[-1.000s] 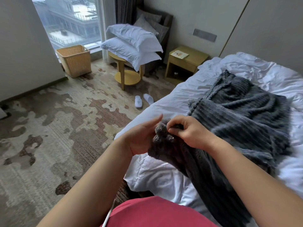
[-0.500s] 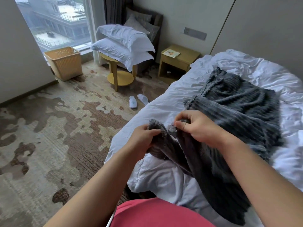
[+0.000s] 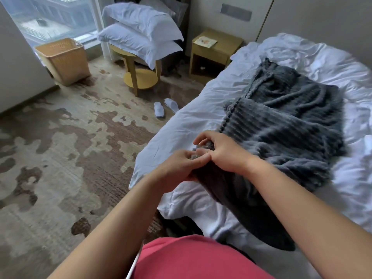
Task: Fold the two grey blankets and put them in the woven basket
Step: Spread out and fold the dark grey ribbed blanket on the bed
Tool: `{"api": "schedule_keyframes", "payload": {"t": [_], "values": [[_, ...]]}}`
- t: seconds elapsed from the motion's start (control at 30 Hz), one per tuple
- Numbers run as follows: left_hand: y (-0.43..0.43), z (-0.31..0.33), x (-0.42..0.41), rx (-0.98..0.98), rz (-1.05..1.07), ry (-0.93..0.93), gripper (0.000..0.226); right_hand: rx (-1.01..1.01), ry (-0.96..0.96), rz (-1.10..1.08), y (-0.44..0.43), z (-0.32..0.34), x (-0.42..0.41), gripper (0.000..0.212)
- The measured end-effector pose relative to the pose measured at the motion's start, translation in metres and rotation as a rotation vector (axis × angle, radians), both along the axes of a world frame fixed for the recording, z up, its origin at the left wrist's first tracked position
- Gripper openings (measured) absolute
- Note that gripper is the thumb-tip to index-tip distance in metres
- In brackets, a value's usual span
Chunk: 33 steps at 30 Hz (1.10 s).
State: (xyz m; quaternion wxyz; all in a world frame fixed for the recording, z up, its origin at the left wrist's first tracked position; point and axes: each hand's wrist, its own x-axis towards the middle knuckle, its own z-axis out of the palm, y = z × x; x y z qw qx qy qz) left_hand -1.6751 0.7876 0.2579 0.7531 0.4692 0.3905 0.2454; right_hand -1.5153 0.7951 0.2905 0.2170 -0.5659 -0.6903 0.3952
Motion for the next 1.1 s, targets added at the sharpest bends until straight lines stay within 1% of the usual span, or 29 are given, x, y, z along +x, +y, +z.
{"api": "schedule_keyframes", "payload": {"t": [0.1,0.13,0.17,0.2,0.27,0.33,0.37,0.4,0.5,0.57,0.63,0.7,0.73,0.77,0.83,0.9,0.93,1.0,1.03,1.1], "values": [[-0.003,-0.005,-0.002,-0.063,0.057,0.005,0.014,-0.097,0.195,-0.109,-0.004,-0.016,0.003,0.011],[-0.004,-0.005,-0.002,-0.103,0.103,-0.006,0.012,-0.091,0.227,-0.146,-0.006,-0.021,0.006,0.014],[-0.005,-0.004,-0.001,-0.147,0.161,-0.014,0.012,-0.063,0.21,-0.16,-0.01,-0.026,0.008,0.02],[-0.005,-0.005,0.0,-0.191,0.222,-0.016,0.014,-0.039,0.162,-0.15,-0.015,-0.031,0.011,0.032],[-0.004,-0.008,0.005,-0.278,0.32,0.006,0.017,-0.015,0.027,-0.054,-0.03,-0.041,0.012,0.056],[-0.003,-0.014,0.009,-0.364,0.389,0.053,0.018,0.032,-0.1,0.044,-0.044,-0.057,0.012,0.069],[-0.003,-0.019,0.011,-0.41,0.412,0.064,0.019,0.065,-0.147,0.05,-0.049,-0.067,0.014,0.069],[-0.002,-0.024,0.013,-0.453,0.431,0.067,0.022,0.099,-0.175,0.009,-0.054,-0.076,0.016,0.066],[0.0,-0.044,0.02,-0.493,0.435,0.133,0.026,0.172,-0.251,-0.305,-0.064,-0.105,0.035,0.054],[0.0,-0.06,0.025,-0.517,0.459,0.176,0.027,0.107,-0.382,-0.467,-0.069,-0.129,0.056,0.05],[0.003,-0.08,0.029,-0.547,0.514,0.228,0.025,-0.001,-0.525,-0.547,-0.078,-0.154,0.08,0.044],[0.006,-0.106,0.032,-0.589,0.565,0.265,0.023,-0.095,-0.642,-0.61,-0.094,-0.172,0.105,0.032],[0.007,-0.123,0.032,-0.589,0.57,0.326,0.022,-0.132,-0.695,-0.643,-0.104,-0.179,0.117,0.027],[0.005,-0.142,0.032,-0.571,0.545,0.422,0.022,-0.163,-0.745,-0.673,-0.116,-0.185,0.13,0.024],[-0.007,-0.178,0.031,-0.504,0.457,0.641,0.021,-0.224,-0.827,-0.702,-0.141,-0.194,0.155,0.027],[-0.025,-0.208,0.03,-0.506,0.446,0.765,0.016,-0.319,-0.887,-0.659,-0.166,-0.199,0.175,0.03],[-0.033,-0.219,0.031,-0.543,0.478,0.793,0.015,-0.357,-0.91,-0.622,-0.178,-0.201,0.182,0.028],[-0.046,-0.232,0.036,-0.638,0.573,0.789,0.015,-0.394,-0.934,-0.599,-0.2,-0.202,0.195,0.023],[-0.051,-0.237,0.039,-0.669,0.623,0.766,0.014,-0.404,-0.956,-0.617,-0.209,-0.201,0.201,0.022],[-0.059,-0.239,0.044,-0.678,0.647,0.723,0.014,-0.409,-1.029,-0.666,-0.229,-0.195,0.217,0.023]]}}
